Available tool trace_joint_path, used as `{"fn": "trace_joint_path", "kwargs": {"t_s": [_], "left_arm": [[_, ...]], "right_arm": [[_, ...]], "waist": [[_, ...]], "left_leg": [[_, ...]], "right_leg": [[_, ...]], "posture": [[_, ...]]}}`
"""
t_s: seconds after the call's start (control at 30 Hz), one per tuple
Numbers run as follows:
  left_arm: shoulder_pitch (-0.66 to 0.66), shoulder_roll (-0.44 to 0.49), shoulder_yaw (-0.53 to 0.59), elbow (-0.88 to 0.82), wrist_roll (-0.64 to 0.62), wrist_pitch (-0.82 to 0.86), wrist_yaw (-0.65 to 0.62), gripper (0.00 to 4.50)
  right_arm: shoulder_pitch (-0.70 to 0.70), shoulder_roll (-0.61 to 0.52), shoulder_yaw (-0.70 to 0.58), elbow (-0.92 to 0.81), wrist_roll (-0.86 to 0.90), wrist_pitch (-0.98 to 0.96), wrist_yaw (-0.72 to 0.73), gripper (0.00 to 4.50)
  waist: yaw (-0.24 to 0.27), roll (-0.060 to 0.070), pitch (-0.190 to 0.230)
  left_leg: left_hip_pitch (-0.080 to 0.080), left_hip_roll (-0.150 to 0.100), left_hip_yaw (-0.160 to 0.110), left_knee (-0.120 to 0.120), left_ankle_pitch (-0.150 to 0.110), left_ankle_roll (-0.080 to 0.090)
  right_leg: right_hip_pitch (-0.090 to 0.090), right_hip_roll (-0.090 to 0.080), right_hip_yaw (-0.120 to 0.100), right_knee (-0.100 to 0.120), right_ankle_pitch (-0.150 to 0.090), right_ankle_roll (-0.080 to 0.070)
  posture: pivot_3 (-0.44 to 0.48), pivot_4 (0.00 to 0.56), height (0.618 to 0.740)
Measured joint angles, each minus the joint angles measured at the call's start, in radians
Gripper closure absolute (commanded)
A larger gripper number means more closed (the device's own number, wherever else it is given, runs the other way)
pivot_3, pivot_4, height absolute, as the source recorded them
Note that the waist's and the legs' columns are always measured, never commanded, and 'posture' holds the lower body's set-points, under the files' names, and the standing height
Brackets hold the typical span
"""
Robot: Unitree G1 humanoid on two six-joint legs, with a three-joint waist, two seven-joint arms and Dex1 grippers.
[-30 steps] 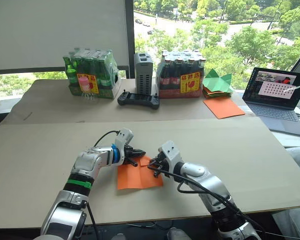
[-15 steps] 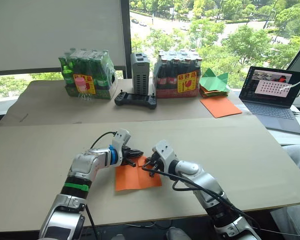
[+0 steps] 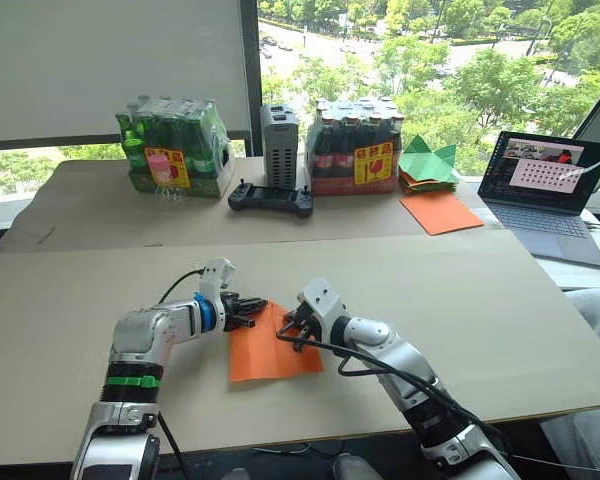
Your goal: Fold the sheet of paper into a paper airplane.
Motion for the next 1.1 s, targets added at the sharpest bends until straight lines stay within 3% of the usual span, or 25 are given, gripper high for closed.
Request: {"fn": "trace_joint_path", "kwargs": {"t_s": [0.43, 0.57, 0.63, 1.1], "left_arm": [[0.073, 0.030, 0.388, -0.128, -0.278, 0.269, 0.109, 4.50], [0.126, 0.029, 0.455, -0.168, -0.346, 0.332, 0.143, 3.31], [0.158, 0.029, 0.461, -0.200, -0.371, 0.346, 0.152, 2.65], [0.231, 0.013, 0.314, -0.238, -0.384, 0.277, 0.174, 2.65]], "right_arm": [[-0.006, 0.002, 0.003, 0.006, -0.009, -0.004, 0.012, 4.45], [-0.009, 0.002, 0.002, 0.011, -0.012, -0.005, 0.014, 4.50], [-0.011, 0.003, 0.003, 0.012, -0.016, -0.006, 0.017, 4.50], [-0.024, 0.011, 0.001, 0.042, -0.029, -0.027, 0.036, 4.50]], "waist": [[0.000, 0.000, 0.000], [0.003, 0.000, 0.000], [0.003, 0.000, 0.000], [0.001, 0.000, 0.000]], "left_leg": [[0.001, 0.000, 0.000, -0.004, 0.000, 0.000], [0.001, 0.000, 0.000, -0.004, 0.000, 0.000], [0.001, 0.000, 0.000, -0.004, 0.000, -0.001], [0.002, 0.000, 0.000, -0.006, 0.001, -0.001]], "right_leg": [[-0.001, 0.000, 0.000, -0.001, 0.000, -0.001], [-0.001, 0.000, 0.000, -0.001, 0.001, -0.001], [-0.001, -0.001, 0.000, -0.001, 0.001, -0.001], [-0.001, 0.000, 0.000, -0.002, 0.001, -0.003]], "posture": [[0.000, 0.150, 0.740], [0.000, 0.150, 0.740], [0.000, 0.150, 0.740], [0.000, 0.150, 0.740]]}}
